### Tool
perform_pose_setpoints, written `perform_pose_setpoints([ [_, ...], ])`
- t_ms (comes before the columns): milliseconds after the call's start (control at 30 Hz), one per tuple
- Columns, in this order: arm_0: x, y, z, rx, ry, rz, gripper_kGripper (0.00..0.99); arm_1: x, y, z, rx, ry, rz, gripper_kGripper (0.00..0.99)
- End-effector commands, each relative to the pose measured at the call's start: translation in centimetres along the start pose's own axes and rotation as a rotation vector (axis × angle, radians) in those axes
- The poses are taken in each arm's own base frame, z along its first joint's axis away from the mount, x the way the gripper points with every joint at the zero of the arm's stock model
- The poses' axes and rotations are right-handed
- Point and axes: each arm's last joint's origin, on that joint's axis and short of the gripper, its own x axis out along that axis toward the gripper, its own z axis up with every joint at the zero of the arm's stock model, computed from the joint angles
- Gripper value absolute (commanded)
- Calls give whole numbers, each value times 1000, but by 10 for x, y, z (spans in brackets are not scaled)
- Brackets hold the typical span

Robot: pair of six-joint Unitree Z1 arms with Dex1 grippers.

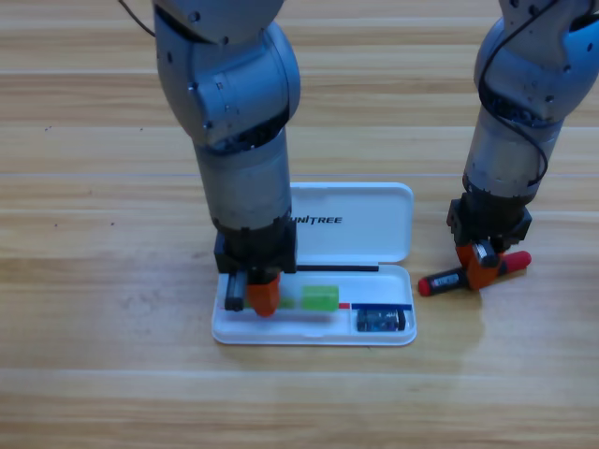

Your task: Clean up eraser and pencils

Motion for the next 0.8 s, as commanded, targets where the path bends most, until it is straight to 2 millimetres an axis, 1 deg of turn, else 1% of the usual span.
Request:
perform_pose_setpoints([
  [33,27,-3,11,7,29,-44,0,40,-7,-6,12,27,91,0],
  [200,28,-3,12,6,29,-48,0,39,-7,-7,13,31,85,0],
  [533,29,-3,12,4,28,-51,0,25,-5,-8,22,23,63,0],
  [667,29,-3,12,1,28,-51,0,14,-1,-10,24,18,53,0],
  [800,29,-3,12,0,27,-50,0,-4,5,-12,46,10,38,0],
])
